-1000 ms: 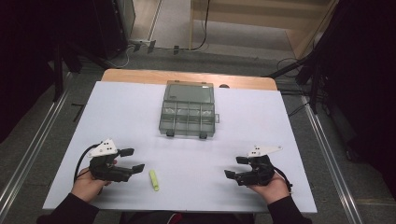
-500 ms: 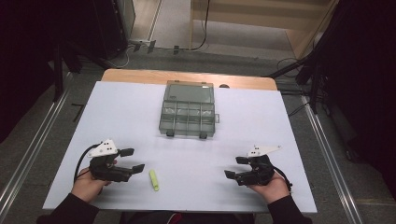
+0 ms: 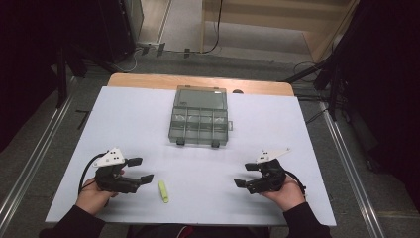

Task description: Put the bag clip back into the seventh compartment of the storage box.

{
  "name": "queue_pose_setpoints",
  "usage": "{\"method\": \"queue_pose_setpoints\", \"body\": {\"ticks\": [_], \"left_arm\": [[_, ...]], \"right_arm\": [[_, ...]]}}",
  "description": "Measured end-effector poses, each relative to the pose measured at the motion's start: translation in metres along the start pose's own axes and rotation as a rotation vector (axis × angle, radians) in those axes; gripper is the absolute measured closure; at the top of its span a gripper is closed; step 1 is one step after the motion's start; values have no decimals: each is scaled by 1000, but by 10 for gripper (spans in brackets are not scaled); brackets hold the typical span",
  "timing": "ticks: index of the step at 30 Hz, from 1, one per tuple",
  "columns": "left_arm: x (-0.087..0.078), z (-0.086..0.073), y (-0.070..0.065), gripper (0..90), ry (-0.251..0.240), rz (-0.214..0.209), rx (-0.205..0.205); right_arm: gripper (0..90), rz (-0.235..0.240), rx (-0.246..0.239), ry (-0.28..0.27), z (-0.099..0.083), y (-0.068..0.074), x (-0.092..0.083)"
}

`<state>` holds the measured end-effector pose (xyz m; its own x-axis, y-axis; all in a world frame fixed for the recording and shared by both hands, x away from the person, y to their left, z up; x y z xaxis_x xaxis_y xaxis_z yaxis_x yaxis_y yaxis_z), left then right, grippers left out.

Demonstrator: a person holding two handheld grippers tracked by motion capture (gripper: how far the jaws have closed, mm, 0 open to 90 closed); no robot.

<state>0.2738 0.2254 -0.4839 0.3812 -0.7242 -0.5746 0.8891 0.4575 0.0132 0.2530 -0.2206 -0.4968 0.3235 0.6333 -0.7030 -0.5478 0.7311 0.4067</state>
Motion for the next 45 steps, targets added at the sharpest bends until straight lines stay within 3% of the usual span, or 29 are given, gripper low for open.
{"method": "queue_pose_setpoints", "body": {"ticks": [22, 37, 45], "left_arm": [[0, 0, 0, 219, 0, 4, 4], [-1, 0, 0, 219, -5, 8, 5], [0, 0, -1, 219, 4, -10, 0]], "right_arm": [[236, 35, -52, 53, 29, 25, 20], [237, 66, -67, 58, 43, 42, 38], [238, 64, -70, 59, 48, 51, 46]]}}
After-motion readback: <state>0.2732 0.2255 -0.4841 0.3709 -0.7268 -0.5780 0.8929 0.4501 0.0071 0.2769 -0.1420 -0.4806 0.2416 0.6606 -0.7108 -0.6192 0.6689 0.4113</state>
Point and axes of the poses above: each handheld gripper's, and its own axes: x roughly forward along the jaws, z roughly out of its top, y roughly to its left, the point moved 1 cm from there along x, roughly forward along the jaws, and after that the axes turned 14 degrees about x, right-handed, at the moved point
